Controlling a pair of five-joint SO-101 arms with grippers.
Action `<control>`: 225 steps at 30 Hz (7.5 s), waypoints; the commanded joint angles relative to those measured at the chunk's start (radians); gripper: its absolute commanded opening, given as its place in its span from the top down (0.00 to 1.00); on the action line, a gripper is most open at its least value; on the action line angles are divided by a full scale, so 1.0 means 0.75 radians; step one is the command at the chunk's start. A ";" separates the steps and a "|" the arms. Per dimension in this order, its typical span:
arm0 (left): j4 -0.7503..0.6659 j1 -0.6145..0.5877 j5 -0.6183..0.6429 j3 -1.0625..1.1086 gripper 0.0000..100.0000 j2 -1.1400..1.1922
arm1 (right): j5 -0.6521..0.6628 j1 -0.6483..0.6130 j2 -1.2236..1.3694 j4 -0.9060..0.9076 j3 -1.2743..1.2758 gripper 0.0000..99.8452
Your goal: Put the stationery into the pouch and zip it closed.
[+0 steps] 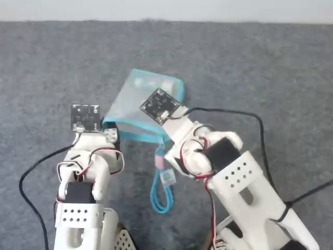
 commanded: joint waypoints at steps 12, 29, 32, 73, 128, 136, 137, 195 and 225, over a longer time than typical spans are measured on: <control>-0.078 -0.029 0.035 -0.066 0.99 -0.041 | -0.108 -0.087 -0.199 -0.275 0.252 0.86; -0.098 -0.023 0.035 -0.056 0.99 -0.037 | -0.313 -0.183 -0.154 -0.742 0.528 0.85; -0.098 -0.023 0.035 -0.056 0.99 -0.037 | -0.315 -0.183 -0.066 -0.754 0.524 0.82; -0.186 0.098 -0.051 0.032 0.79 -0.037 | 0.029 0.046 -0.580 -0.132 0.178 0.99; -0.162 0.117 -0.012 0.021 0.99 -0.035 | 0.086 -0.365 -0.046 -0.030 -0.190 0.99; -0.158 0.207 -0.039 0.028 0.99 -0.035 | 0.127 -0.474 0.028 -0.054 -0.374 0.99; -0.158 0.194 -0.039 0.028 0.99 -0.035 | 0.135 -0.490 0.044 -0.048 -0.395 0.99; -0.162 0.100 -0.039 0.026 0.99 -0.037 | 0.452 -0.089 -0.287 -0.486 0.350 1.00; 0.327 0.104 -0.160 -0.073 0.87 -0.661 | 0.135 0.296 0.232 -0.695 0.190 0.99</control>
